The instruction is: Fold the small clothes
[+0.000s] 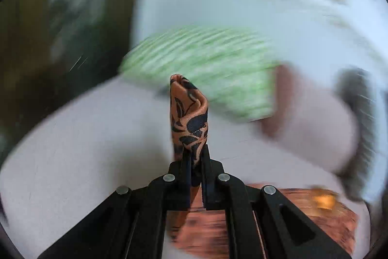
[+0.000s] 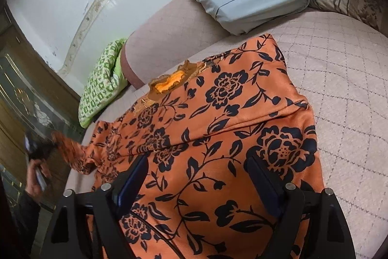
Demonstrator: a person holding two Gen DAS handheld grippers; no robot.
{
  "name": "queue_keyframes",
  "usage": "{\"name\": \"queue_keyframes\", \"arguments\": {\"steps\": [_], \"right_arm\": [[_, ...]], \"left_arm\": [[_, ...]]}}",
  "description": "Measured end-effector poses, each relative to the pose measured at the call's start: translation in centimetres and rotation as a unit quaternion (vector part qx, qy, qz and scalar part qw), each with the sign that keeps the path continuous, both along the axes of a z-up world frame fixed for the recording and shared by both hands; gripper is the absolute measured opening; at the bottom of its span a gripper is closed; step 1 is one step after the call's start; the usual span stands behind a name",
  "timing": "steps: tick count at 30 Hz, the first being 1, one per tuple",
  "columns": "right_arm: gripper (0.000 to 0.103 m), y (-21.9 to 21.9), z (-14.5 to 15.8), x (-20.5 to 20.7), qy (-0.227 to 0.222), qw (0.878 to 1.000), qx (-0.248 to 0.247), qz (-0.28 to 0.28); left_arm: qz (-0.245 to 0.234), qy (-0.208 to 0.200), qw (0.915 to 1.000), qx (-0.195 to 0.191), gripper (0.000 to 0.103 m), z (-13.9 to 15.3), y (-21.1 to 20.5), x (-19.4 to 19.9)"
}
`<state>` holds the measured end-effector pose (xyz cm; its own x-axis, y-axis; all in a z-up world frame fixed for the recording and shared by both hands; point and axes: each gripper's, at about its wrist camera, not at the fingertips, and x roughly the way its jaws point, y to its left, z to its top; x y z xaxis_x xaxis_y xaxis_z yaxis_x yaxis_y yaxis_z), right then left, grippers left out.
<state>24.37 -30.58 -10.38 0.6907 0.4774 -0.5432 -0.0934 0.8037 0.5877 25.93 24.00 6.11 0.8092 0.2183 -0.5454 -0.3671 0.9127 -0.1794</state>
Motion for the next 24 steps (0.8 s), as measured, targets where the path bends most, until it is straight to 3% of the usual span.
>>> {"name": "queue_keyframes", "arguments": {"steps": [2, 4, 7, 9, 12, 13, 14, 15, 16, 17, 18, 20, 22, 24], "right_arm": [[0.086, -0.5, 0.2, -0.1, -0.001, 1.0, 0.014, -0.004], [0.086, -1.2, 0.3, -0.2, -0.004, 0.999, 0.031, -0.011], [0.086, -2.2, 0.4, -0.4, -0.003, 0.998, 0.056, -0.018], [0.086, -2.8, 0.4, -0.4, -0.002, 0.997, 0.07, -0.023], [0.086, -3.7, 0.1, -0.3, 0.005, 0.995, 0.094, -0.031], [0.086, -4.1, 0.0, -0.3, 0.007, 0.994, 0.103, -0.034], [0.086, -4.3, -0.1, -0.3, 0.009, 0.993, 0.109, -0.036], [0.086, -4.5, -0.2, -0.2, 0.011, 0.993, 0.115, -0.037], [0.086, -4.7, -0.3, -0.1, 0.01, 0.992, 0.116, -0.038], [0.086, -5.0, -0.3, -0.1, 0.011, 0.992, 0.121, -0.04], [0.086, -5.2, -0.3, 0.0, 0.011, 0.991, 0.126, -0.04], [0.086, -5.5, -0.3, 0.1, 0.008, 0.99, 0.132, -0.044], [0.086, -5.3, -0.2, 0.1, 0.006, 0.991, 0.128, -0.045], [0.086, -5.1, -0.2, 0.1, 0.007, 0.992, 0.121, -0.042]], "left_arm": [[-0.082, -0.041, 0.9955, 0.025, 0.006, 3.6, -8.2, 0.5], [-0.163, -0.068, 0.9835, 0.04, 0.006, 5.3, -17.4, 0.9], [-0.243, -0.062, 0.9676, 0.032, 0.006, 4.1, -27.0, 2.0], [-0.273, -0.036, 0.9607, 0.032, 0.007, 0.9, -33.0, 2.9], [-0.296, 0.047, 0.9535, 0.027, 0.01, -6.0, -38.5, 5.8], [-0.308, 0.1, 0.9457, 0.022, 0.01, -9.5, -40.1, 7.3], [-0.314, 0.151, 0.9372, 0.017, 0.017, -12.7, -41.1, 8.5], [-0.317, 0.209, 0.9251, 0.01, 0.027, -15.5, -41.6, 9.6], [-0.316, 0.259, 0.9127, -0.006, 0.028, -17.7, -41.6, 10.2], [-0.312, 0.273, 0.9095, -0.03, 0.029, -18.4, -41.0, 10.2], [-0.31, 0.253, 0.915, -0.048, 0.037, -17.9, -40.6, 8.8], [-0.307, 0.231, 0.9218, -0.047, 0.057, -15.9, -39.0, 8.2], [-0.309, 0.185, 0.9316, -0.045, 0.062, -13.2, -36.2, 7.2], [-0.3, 0.153, 0.9408, -0.04, 0.078, -11.3, -32.9, 6.3]]}}
